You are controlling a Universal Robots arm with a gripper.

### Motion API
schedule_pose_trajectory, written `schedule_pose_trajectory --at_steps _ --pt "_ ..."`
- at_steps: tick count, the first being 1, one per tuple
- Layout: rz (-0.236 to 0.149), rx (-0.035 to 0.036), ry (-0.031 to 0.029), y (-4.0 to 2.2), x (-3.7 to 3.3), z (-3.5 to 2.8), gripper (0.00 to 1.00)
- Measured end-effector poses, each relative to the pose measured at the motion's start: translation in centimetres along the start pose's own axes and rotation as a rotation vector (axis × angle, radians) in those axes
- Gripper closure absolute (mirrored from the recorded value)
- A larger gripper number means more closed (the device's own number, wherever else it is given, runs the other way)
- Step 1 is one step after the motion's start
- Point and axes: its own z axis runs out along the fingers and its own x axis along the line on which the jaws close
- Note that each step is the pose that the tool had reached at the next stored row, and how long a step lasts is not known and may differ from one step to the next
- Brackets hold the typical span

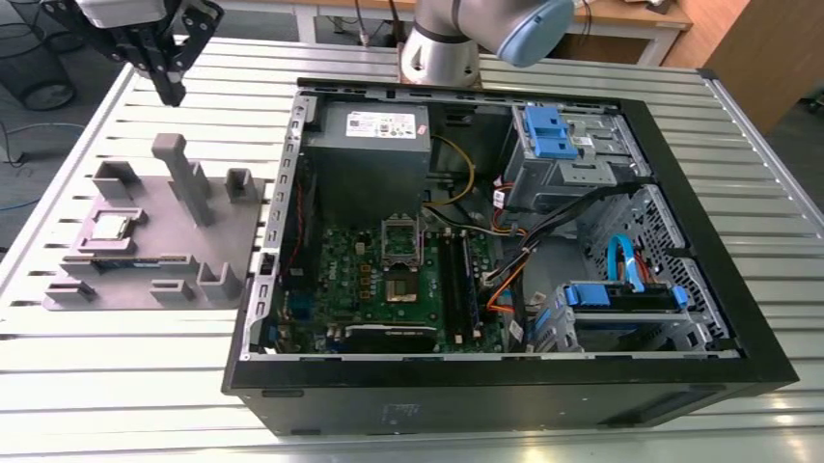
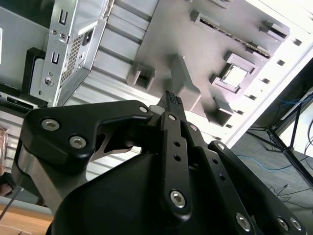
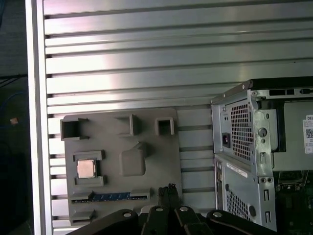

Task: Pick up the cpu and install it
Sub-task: 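Reach for the cpu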

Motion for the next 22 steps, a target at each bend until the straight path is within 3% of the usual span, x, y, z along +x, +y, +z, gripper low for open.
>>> schedule_pose_trajectory --at_steps 22 --pt "0.0 0.002 0.0 -0.49 4.34 1.37 0.89"
